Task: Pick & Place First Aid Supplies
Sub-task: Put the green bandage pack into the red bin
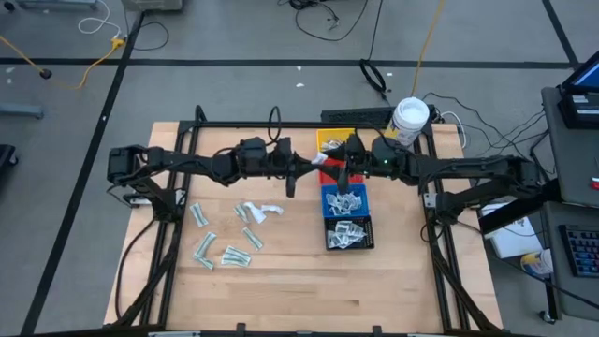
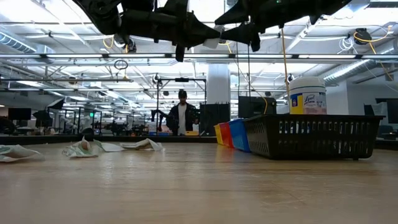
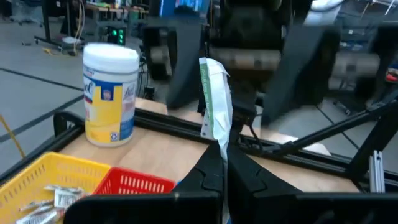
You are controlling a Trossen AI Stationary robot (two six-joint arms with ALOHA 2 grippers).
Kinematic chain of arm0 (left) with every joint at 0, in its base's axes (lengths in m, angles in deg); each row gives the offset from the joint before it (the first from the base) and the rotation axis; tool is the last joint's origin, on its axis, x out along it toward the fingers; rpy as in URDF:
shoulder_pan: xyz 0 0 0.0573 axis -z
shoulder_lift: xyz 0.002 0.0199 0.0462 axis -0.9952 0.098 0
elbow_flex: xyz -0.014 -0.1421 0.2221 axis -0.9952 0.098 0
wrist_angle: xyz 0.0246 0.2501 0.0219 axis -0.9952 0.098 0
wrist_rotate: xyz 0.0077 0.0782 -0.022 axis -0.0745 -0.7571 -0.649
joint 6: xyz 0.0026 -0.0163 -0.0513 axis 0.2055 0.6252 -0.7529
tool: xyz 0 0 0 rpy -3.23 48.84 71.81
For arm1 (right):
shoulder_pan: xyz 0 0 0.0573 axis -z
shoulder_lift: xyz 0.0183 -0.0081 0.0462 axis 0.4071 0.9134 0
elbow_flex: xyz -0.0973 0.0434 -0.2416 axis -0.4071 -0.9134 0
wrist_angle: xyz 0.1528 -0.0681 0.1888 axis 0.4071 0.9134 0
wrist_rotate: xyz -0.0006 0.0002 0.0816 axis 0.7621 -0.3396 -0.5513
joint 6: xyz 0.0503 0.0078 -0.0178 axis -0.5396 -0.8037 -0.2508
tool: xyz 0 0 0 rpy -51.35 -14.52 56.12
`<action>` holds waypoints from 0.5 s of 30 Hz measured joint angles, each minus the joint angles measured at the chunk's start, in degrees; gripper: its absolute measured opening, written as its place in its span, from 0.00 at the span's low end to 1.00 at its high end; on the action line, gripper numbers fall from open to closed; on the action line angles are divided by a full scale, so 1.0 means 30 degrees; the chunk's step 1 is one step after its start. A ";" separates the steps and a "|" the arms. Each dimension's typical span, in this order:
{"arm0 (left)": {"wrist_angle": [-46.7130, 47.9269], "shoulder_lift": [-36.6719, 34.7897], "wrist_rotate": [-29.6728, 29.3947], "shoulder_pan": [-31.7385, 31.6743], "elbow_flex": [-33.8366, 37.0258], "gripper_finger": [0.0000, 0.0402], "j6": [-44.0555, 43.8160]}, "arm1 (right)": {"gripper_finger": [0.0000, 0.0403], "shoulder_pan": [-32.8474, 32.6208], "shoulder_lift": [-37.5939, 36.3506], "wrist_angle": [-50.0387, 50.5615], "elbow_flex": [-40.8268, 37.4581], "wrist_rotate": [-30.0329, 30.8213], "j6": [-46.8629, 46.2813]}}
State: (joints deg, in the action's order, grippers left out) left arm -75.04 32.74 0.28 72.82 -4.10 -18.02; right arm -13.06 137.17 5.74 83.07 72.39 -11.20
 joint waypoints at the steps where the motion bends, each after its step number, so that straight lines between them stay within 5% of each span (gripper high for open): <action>1: -0.0010 0.0000 -0.0001 0.0000 -0.0049 0.00 0.0000 | 0.53 -0.0047 0.0121 -0.0050 0.0000 -0.0006 0.0000; 4: 0.0107 -0.0015 0.0000 0.0008 -0.0053 0.00 0.0000 | 0.43 -0.0087 0.0344 -0.0588 0.0014 -0.0028 0.0002; 9: 0.0081 -0.0015 -0.0015 0.0138 -0.0053 0.00 0.0013 | 0.06 -0.0183 0.0361 -0.0550 0.0007 -0.0654 0.0588; 15: 0.0880 -0.0015 0.0409 -0.0013 -0.0053 0.08 -0.2136 | 0.00 0.0741 0.0353 0.1590 0.0336 -0.1983 0.0812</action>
State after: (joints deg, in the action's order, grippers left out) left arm -72.40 32.70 1.51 72.79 -4.26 -24.43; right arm -10.83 138.23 10.51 84.07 66.44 -8.77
